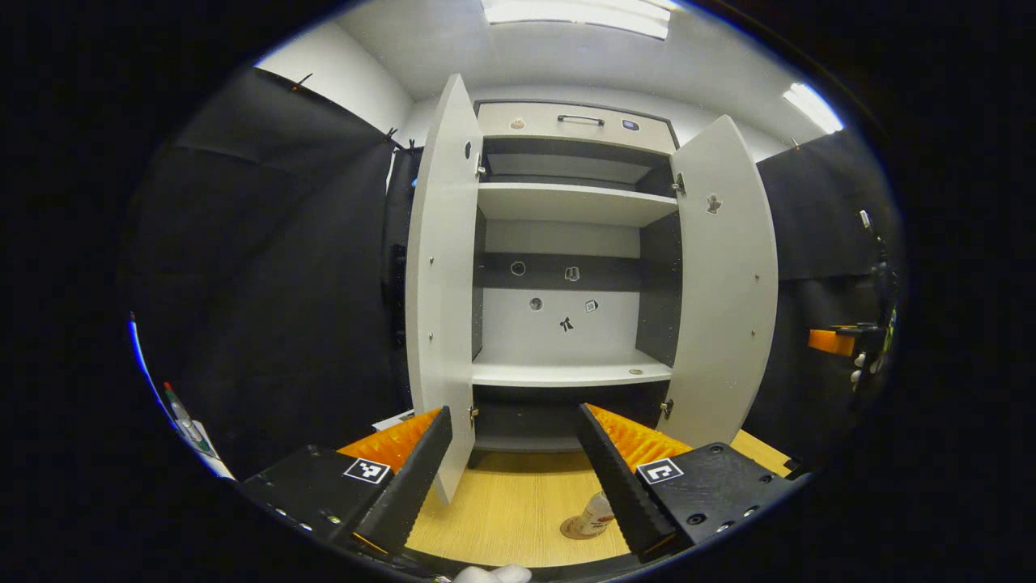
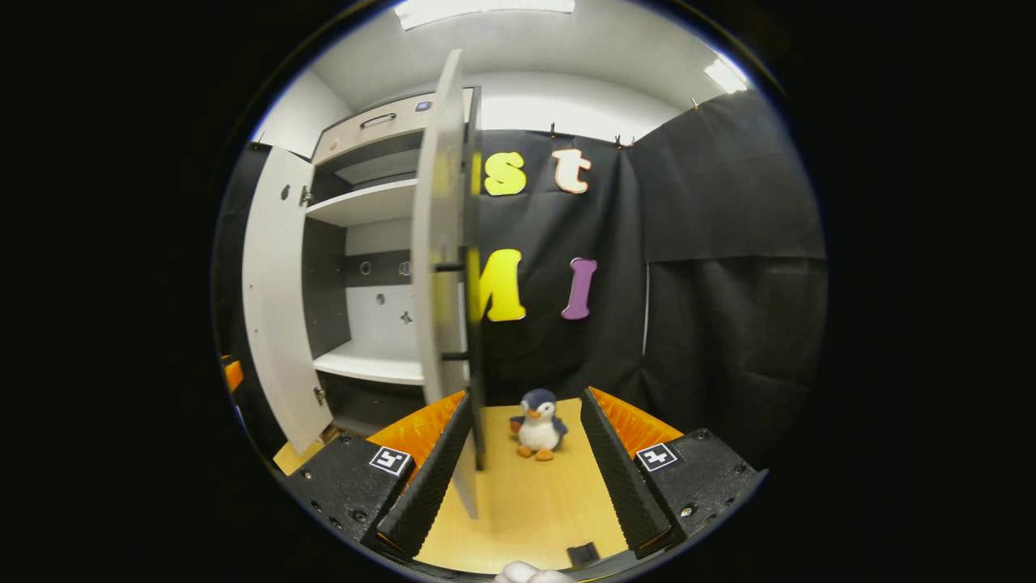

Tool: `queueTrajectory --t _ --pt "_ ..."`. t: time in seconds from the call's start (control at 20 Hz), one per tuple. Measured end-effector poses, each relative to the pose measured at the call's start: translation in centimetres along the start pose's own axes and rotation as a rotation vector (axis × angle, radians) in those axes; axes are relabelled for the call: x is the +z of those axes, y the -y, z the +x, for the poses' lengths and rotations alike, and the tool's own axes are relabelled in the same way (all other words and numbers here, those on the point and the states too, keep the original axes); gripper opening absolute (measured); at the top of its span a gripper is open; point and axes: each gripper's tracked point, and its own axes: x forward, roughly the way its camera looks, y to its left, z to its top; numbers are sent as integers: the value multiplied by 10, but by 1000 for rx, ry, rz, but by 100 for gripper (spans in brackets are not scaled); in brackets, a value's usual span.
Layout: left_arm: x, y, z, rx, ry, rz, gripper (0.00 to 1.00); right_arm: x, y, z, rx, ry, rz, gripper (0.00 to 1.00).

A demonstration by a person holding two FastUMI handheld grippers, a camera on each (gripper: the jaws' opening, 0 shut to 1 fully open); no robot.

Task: Grasp the bottle in the cabinet with the left hand and place it on the coaster, then close the right door with the right hand and the left door with the left hand.

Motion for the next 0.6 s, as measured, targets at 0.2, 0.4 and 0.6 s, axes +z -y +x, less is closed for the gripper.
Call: queueTrajectory --t 0.2,0.4,0.6 --pt "11 18 -2 -11 9 -8 95 20 11 35 22 20 -11 83" --pt "15 43 -3 3 12 -29 95 34 -2 76 113 29 -1 83" --pt "22 65 0 18 16 -11 95 44 -25 107 242 26 17 83"
